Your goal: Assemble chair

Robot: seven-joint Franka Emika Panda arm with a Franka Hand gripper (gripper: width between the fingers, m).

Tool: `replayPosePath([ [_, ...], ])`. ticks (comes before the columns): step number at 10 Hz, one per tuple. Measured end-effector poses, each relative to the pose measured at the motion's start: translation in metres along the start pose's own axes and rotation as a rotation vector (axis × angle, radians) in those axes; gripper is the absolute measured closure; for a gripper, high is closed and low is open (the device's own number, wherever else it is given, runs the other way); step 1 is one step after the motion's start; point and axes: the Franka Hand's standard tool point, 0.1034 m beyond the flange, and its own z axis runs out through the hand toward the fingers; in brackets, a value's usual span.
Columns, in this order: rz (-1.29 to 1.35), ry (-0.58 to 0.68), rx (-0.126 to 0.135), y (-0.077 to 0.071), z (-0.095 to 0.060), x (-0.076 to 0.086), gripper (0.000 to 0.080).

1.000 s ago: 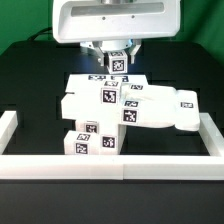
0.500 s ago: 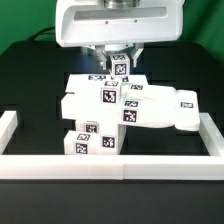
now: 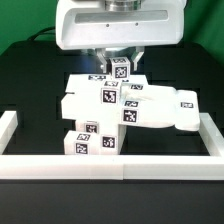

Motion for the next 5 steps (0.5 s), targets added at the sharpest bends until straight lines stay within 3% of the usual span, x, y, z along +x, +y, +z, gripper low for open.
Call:
replayPosePath([
  [5,0.002,-0.003,-0.003,0.0051,0.0029,0.0009,0.0515],
])
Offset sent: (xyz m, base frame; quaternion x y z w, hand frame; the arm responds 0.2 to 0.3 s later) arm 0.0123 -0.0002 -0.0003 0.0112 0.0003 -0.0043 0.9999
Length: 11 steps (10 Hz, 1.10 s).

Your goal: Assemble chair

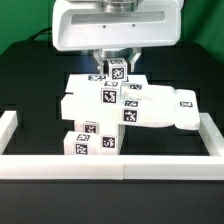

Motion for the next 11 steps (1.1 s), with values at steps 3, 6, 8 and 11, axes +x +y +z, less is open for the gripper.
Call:
replayPosePath([
  [3,0.001,0.0,-0.005,-0.0013,0.0064,-0.0004,0.0515],
  [6,0.001,0.031,-0.017,0.0021,0.0067,0.0038,0.0515],
  [8,0.003,0.032,-0.018,0.0024,0.0066,0.004,0.0515],
  [11,0.003,0.032,-0.018,0.0024,0.0067,0.004,0.0515],
])
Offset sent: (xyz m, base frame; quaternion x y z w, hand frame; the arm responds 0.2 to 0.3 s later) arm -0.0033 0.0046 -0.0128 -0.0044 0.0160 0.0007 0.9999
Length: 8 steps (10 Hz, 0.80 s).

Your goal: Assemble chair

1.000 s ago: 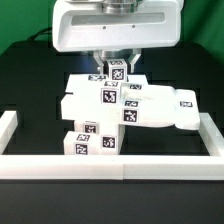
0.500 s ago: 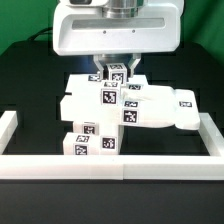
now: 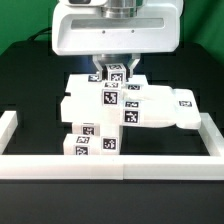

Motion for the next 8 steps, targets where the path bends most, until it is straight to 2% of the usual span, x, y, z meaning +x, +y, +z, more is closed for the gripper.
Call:
replayPosePath([
  [4,0.025,0.0,0.0,0.0,0.0,0.0,0.0515],
  [8,0.29,0.0,0.002,-0.0006,0.0002,0.0001,0.0515],
])
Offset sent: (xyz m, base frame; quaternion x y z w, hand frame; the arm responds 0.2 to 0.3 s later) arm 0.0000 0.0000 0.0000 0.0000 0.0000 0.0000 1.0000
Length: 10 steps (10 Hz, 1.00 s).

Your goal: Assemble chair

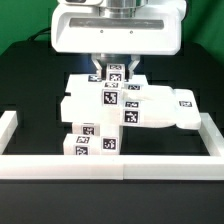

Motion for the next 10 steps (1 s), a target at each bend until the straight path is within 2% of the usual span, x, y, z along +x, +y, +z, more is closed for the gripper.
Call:
replayPosePath([
  [7,0.603,-0.006,0.014,-0.0018,0.001,0.0,0.0515],
  [10,0.859,-0.019,0.045,-0.0065,0.0012,0.0,0.0515],
])
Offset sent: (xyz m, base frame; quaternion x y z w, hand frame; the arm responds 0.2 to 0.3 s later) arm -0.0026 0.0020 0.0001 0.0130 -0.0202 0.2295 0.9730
